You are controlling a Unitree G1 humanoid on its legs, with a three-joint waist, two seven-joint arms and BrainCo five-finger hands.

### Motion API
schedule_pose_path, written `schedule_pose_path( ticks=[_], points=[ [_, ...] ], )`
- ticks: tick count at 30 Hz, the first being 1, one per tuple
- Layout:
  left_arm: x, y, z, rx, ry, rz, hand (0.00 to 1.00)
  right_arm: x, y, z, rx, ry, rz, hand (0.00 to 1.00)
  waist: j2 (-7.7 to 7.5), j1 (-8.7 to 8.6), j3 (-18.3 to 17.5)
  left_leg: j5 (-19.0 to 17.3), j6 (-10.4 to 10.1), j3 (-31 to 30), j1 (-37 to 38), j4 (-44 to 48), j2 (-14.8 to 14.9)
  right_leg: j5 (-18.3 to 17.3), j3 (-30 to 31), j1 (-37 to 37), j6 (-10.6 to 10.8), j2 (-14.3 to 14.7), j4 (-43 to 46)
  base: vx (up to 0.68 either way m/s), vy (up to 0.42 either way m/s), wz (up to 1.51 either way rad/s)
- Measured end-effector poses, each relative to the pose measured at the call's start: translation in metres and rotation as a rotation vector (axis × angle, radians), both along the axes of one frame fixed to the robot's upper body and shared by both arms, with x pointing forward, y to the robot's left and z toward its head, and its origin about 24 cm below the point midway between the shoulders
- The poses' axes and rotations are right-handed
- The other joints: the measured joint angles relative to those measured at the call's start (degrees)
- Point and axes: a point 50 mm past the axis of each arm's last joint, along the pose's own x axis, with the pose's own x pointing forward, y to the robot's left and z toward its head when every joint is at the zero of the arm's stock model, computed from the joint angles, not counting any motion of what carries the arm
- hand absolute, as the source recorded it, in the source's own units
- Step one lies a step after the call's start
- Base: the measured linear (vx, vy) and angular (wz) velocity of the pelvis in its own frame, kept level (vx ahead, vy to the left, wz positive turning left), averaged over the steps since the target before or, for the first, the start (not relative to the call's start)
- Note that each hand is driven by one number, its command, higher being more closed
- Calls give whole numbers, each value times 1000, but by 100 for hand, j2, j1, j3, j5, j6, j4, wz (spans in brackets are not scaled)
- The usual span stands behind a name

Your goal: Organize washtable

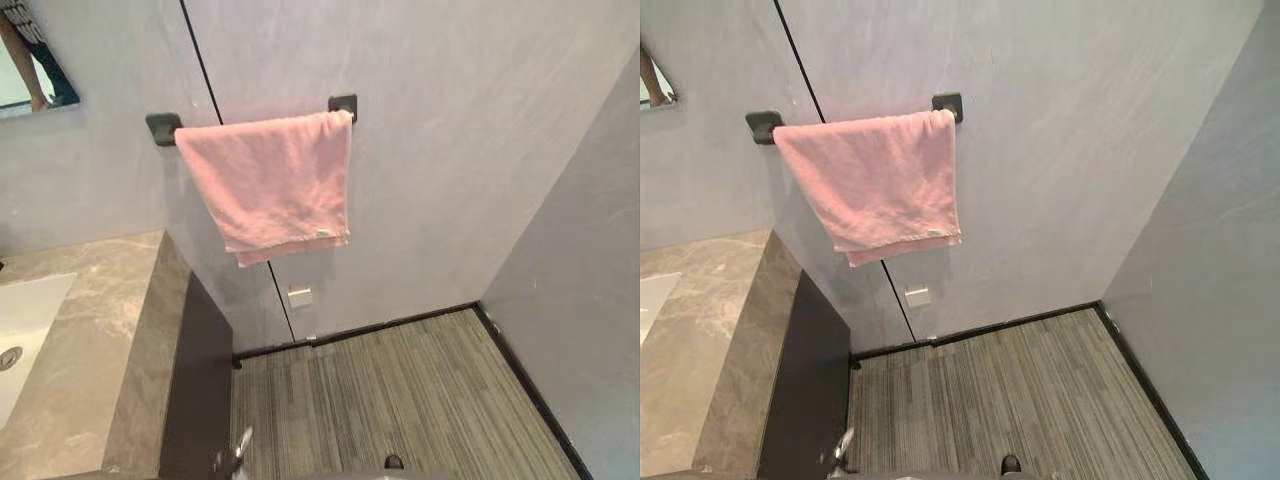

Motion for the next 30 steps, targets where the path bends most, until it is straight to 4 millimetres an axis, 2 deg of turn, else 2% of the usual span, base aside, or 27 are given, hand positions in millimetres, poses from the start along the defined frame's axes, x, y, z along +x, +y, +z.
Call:
schedule_pose_path(
  ticks=[3,6,8,9,10,12,13,14,15,16,17,18,19,20,22,23,24,25,26,28,29,30],
  points=[
    [-23,2,-1,8,76,5,0,4,0,0,0,-28,2,0,-42,12,-1,0,0,61,53,-34,-17,-7,84,-27,10,-4,25,-24,13,-13],
    [-22,9,0,47,85,-82,0,32,4,-1,9,-92,70,0,-157,21,74,-3,3,287,-102,24,14,-195,317,-524,36,63,626,-14,-6,-36],
    [-7,18,2,80,59,-137,0,44,8,-1,15,-122,83,0,-286,16,164,-6,86,331,-255,183,26,-366,375,-840,158,32,1114,-18,-6,-3],
    [8,21,6,101,11,-147,0,50,10,0,10,-143,91,0,-196,48,275,6,126,315,-368,370,162,-540,410,-971,357,7,1499,7,-33,35],
    [22,27,10,127,-32,-148,0,59,12,0,15,-161,121,0,-254,-20,399,-56,127,145,-540,712,277,-1128,418,-1308,63,-29,3011,24,-56,65],
    [38,38,17,174,-92,-154,0,57,12,1,4,-152,169,0,-452,4,378,-139,79,-183,-814,1172,371,-1559,483,-1332,113,-283,4258,81,-165,89],
    [47,44,23,205,-135,-152,0,65,10,4,-18,-167,233,0,-586,21,381,-172,82,-337,-1093,1558,418,-1669,572,-1188,81,-511,4354,80,-253,66],
    [51,46,26,221,-155,-145,0,71,10,6,-35,-179,287,0,-633,49,382,-185,82,-388,-1268,1773,449,-1751,699,-1101,116,-584,4232,14,-332,60],
    [58,48,31,238,-189,-128,0,89,8,11,-72,-224,389,0,-689,49,380,-218,53,-561,-1649,2199,542,-2018,835,-854,322,-481,3767,-85,-395,40],
    [63,46,32,236,-215,-117,0,108,7,17,-107,-279,487,0,-584,90,421,-252,7,-685,-1865,2444,676,-2227,747,-650,436,-329,3284,-91,-370,29],
    [65,43,32,227,-221,-120,0,114,6,19,-120,-293,516,0,-517,160,446,-257,0,-718,-1888,2467,731,-2277,727,-554,424,-273,3131,-95,-270,12],
    [68,30,30,197,-231,-131,0,127,2,25,-155,-322,608,0,-313,277,527,-243,-12,-873,-1973,2486,889,-2397,555,-348,273,-107,2745,-138,-239,33],
    [68,17,27,166,-231,-154,0,128,0,25,-167,-313,663,0,-119,303,570,-109,-201,-1090,-1982,2374,1000,-2398,353,-272,264,34,2780,-165,-235,59],
    [67,12,26,153,-225,-164,0,127,1,24,-162,-305,683,0,-58,305,570,-24,-289,-1229,-1974,2285,1012,-2412,249,-238,238,81,2826,-211,-265,90],
    [51,10,21,135,-188,-149,0,129,10,22,-152,-278,816,0,-25,324,632,386,-419,-1493,-1830,1809,1026,-2576,-120,-200,-55,176,3048,-213,-208,87],
    [48,10,21,134,-178,-146,0,132,13,21,-150,-276,846,0,6,321,662,530,-433,-1501,-1835,1737,1043,-2606,-223,-205,-107,189,3117,-265,-229,81],
    [40,9,18,126,-155,-137,0,139,12,23,-166,-278,882,0,12,328,756,1013,-493,-1444,-1897,1515,1065,-2608,-387,-277,-202,260,3238,-241,-175,66],
    [36,10,17,124,-139,-134,0,141,12,24,-173,-278,891,0,-55,322,770,1314,-481,-1439,-1925,1256,1031,-2569,-510,-334,-284,204,3181,-295,-145,82],
    [36,10,16,115,-140,-102,0,143,13,24,-179,-280,885,0,-119,331,839,1178,-353,-1308,-2156,1686,1046,-2464,-829,-438,-513,116,3137,-282,-105,76],
    [29,19,16,131,-124,-76,0,136,10,23,-180,-255,878,0,-225,327,902,90,239,-924,-2459,3719,1032,-2384,-1197,-498,-628,-89,3174,-344,-115,97],
    [23,19,16,132,-114,-68,0,126,5,21,-180,-227,876,0,-194,307,886,-306,469,-697,-2414,4741,1218,-2351,-1423,-498,-642,-137,3175,-285,-43,91],
    [23,19,16,132,-114,-64,0,120,4,20,-176,-212,874,0,-166,300,870,-423,543,-570,-2331,5125,1351,-2335,-1531,-502,-647,-154,3174,-229,46,108]
  ],
)
